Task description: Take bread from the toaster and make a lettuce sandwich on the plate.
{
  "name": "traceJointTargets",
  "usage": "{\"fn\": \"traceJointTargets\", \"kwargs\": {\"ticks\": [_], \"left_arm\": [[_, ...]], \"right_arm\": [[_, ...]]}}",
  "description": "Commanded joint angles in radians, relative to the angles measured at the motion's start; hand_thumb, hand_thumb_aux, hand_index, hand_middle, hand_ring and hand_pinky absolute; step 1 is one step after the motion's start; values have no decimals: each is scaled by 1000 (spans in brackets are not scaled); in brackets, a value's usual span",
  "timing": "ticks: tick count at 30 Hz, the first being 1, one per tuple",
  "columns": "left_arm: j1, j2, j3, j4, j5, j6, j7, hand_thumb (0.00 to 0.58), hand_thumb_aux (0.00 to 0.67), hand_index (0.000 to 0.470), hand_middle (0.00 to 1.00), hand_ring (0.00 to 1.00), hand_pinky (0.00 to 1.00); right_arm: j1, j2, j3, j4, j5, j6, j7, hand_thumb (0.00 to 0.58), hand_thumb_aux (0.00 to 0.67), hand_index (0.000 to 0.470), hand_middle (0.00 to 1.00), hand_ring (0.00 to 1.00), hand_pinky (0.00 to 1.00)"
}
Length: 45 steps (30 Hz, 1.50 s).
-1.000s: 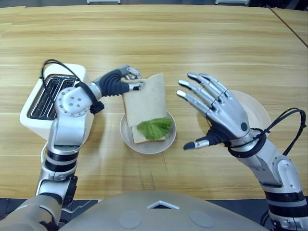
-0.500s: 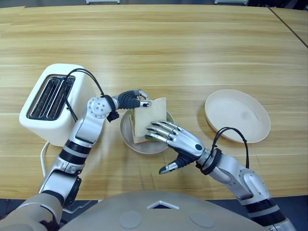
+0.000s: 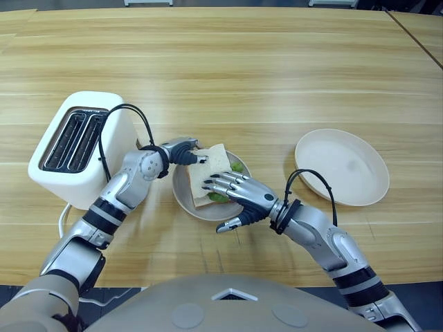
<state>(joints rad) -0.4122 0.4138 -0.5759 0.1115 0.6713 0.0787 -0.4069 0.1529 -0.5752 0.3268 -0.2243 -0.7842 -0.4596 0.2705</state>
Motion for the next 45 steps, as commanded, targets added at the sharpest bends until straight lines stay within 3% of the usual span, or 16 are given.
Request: {"fn": "traceJointTargets", "kwargs": {"ticks": [1,7,11,14,20,24,27,28,29,30,31,35,40,45], "left_arm": [[-67,3,-58,-8,245,-63,252,0,0,0,0,0,0],[-43,21,-56,-178,489,-70,457,0,0,0,0,0,0],[53,19,1,-346,514,-77,540,0,0,0,0,0,0],[192,-8,54,-501,401,-85,530,0,0,0,0,0,0],[457,-25,156,-752,77,-109,399,0,0,0,0,0,0],[551,-11,211,-826,-74,-112,308,0,0,0,0,0,0],[637,48,240,-872,-218,-127,193,0,0,0,0,0,0],[670,82,242,-879,-269,-156,152,108,66,46,0,0,0],[697,111,243,-883,-315,-178,116,575,610,428,655,655,655],[721,139,246,-880,-359,-200,78,580,670,470,1000,1000,1000],[740,169,249,-868,-389,-221,43,580,670,470,1000,1000,1000],[771,234,232,-803,-388,-260,-41,580,670,470,1000,1000,1000],[783,270,126,-694,-213,-295,-110,580,670,470,1000,1000,1000],[731,239,42,-547,32,-291,-94,580,670,470,1000,1000,1000]], "right_arm": [[43,-8,30,21,-19,60,60,0,0,0,0,0,0],[103,-41,15,25,-56,101,22,0,0,0,0,0,0],[127,-51,3,29,-89,116,-20,0,0,0,0,0,0],[118,-25,-19,3,-70,118,-68,0,0,0,0,0,0],[118,115,-167,-196,197,146,-174,0,0,0,0,0,0],[132,155,-231,-328,390,168,-145,0,0,0,0,0,0],[185,115,-256,-418,566,182,-51,0,0,0,0,0,0],[213,92,-257,-434,617,178,-11,0,0,0,0,0,0],[235,75,-259,-439,651,169,18,390,286,201,0,0,0],[257,58,-260,-432,674,160,45,580,670,470,314,314,314],[276,41,-260,-416,674,145,68,580,670,470,1000,1000,1000],[341,-2,-216,-354,613,101,129,580,670,470,1000,1000,1000],[419,-69,-124,-238,338,27,151,580,670,470,1000,1000,1000],[410,-93,-67,-142,116,8,119,580,670,470,1000,1000,1000]]}}
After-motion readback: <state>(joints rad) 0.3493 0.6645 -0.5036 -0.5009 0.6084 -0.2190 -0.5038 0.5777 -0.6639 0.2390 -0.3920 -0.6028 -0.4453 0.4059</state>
